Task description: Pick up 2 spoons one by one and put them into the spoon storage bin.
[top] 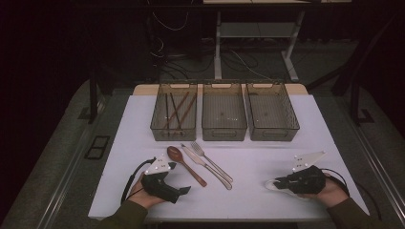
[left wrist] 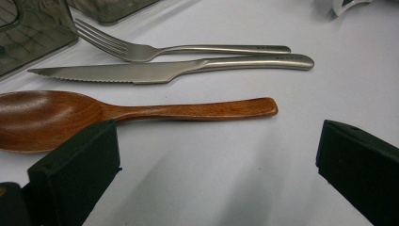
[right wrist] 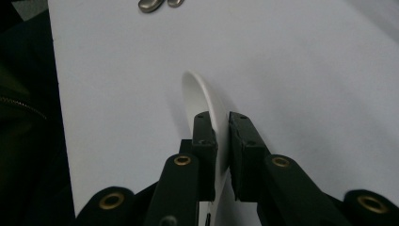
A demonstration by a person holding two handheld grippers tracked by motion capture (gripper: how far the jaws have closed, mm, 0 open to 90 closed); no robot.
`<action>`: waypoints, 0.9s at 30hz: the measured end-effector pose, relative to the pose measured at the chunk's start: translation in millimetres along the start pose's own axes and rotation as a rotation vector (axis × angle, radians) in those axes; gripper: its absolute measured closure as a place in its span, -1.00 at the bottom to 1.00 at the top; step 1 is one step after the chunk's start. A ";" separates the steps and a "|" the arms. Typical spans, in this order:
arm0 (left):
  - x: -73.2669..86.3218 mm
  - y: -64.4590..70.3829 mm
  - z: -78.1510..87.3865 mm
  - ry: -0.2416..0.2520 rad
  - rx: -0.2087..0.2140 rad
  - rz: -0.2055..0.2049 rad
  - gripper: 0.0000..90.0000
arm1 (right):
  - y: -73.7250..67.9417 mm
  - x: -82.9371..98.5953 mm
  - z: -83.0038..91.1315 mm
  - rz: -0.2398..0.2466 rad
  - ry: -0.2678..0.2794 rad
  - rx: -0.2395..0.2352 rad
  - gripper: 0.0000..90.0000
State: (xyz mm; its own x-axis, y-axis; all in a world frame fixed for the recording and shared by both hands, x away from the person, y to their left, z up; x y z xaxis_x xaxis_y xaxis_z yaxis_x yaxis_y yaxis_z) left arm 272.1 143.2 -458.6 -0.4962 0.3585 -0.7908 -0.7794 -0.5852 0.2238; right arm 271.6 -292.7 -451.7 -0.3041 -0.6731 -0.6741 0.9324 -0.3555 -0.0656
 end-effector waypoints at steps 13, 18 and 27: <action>0.1 -0.8 0.0 0.005 0.008 0.006 -1.00 | 8.6 -5.9 5.6 -0.041 0.039 0.068 0.81; -0.4 -0.5 -0.5 0.004 0.008 0.004 -1.00 | 11.0 -10.7 8.6 -0.052 0.069 0.093 0.81; -1.2 0.4 -1.0 0.006 0.006 0.004 -1.00 | 18.0 -26.2 9.9 -0.061 0.112 0.127 0.81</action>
State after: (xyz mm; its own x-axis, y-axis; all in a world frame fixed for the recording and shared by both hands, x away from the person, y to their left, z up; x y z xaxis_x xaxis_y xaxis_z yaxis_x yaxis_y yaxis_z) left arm 272.8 141.7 -458.1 -0.4971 0.3521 -0.7930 -0.7797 -0.5824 0.2301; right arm 294.4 -287.9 -428.0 -0.3289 -0.5741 -0.7498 0.8786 -0.4772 -0.0200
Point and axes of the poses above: each handheld gripper's, and its own axes: z roughly backward along the jaws, x roughly out of its underside, y roughly to its right, the point moved 2 cm from there along -z, roughly forward along the jaws, and after that the axes turned 7 degrees about z, right-handed, at the moved point
